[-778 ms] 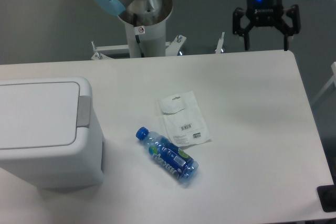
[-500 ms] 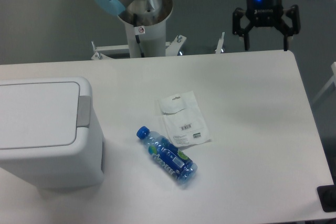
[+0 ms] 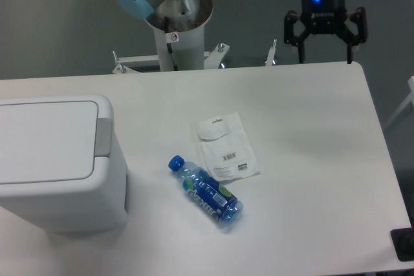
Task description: Open the trash can
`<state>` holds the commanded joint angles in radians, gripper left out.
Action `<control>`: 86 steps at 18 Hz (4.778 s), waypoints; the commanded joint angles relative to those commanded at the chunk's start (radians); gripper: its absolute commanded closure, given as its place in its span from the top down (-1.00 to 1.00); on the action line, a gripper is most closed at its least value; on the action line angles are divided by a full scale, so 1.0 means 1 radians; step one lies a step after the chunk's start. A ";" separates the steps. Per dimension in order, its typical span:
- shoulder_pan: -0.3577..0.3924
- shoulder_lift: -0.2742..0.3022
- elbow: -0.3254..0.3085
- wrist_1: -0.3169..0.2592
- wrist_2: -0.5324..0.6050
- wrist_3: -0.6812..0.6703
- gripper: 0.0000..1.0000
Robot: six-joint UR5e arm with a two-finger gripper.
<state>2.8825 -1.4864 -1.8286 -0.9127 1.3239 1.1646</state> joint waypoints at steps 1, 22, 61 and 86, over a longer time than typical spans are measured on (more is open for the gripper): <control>-0.014 0.000 0.006 0.002 0.000 -0.037 1.00; -0.345 -0.038 0.092 0.083 -0.175 -0.951 1.00; -0.574 -0.187 0.117 0.147 -0.169 -0.964 1.00; -0.572 -0.147 0.181 0.146 -0.170 -0.987 1.00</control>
<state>2.3102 -1.6339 -1.6475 -0.7670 1.1536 0.1779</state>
